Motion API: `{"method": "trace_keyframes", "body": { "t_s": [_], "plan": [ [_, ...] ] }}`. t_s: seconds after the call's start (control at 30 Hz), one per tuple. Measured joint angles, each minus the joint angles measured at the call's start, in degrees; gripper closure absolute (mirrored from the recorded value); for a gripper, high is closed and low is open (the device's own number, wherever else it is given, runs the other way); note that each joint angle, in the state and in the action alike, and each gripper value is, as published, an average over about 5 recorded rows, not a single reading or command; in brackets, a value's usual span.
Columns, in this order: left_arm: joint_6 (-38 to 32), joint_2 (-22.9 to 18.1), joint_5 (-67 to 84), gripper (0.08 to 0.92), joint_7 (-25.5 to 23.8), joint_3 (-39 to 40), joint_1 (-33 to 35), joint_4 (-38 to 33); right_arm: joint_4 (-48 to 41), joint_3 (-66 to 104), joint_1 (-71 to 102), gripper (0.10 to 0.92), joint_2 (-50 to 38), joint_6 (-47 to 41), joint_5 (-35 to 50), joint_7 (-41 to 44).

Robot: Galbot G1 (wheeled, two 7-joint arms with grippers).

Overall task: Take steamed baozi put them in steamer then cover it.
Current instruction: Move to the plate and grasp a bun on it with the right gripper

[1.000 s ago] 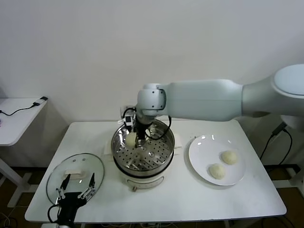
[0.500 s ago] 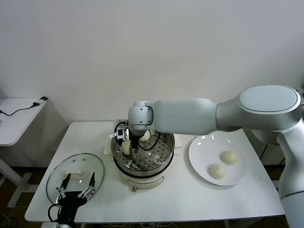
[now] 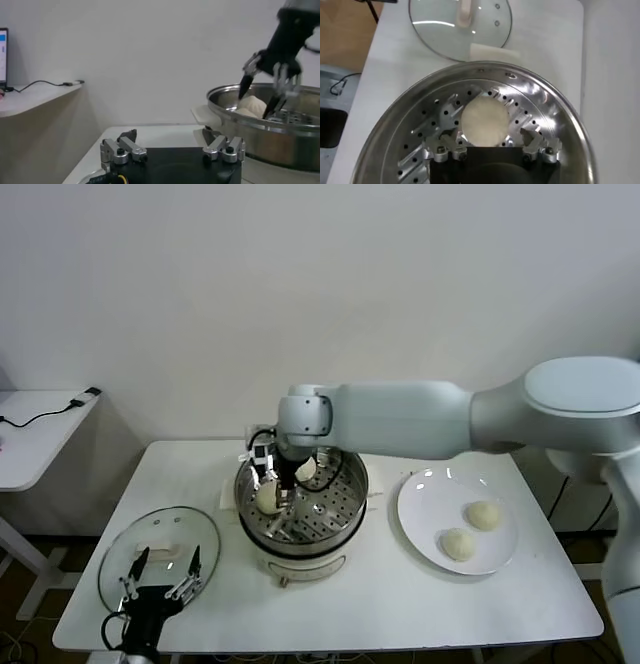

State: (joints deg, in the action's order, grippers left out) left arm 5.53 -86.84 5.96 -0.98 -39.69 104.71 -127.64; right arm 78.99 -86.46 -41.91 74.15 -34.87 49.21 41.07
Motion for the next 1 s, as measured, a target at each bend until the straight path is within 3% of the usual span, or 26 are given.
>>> {"method": "trace_keyframes", "body": {
  "t_s": [0.3, 0.57, 1.0],
  "plan": [
    [0.9, 0.0, 1.0, 0.177, 0.0, -0.4, -0.9, 0.0, 3.9, -8.6, -7.9, 0.203, -16.5, 9.7, -5.9, 10.5],
    [1.7, 0.2, 2.0, 0.177, -0.1, -0.8, -1.4, 0.0, 4.3, -11.9, -5.9, 0.203, -29.5, 14.4, -15.2, 14.2],
    [1.6, 0.1, 2.0, 0.177, -0.1, -0.6, -0.5, 0.0, 2.6, -5.5, 8.1, 0.203, -37.3, 14.6, -25.7, 14.2]
  ]
}}
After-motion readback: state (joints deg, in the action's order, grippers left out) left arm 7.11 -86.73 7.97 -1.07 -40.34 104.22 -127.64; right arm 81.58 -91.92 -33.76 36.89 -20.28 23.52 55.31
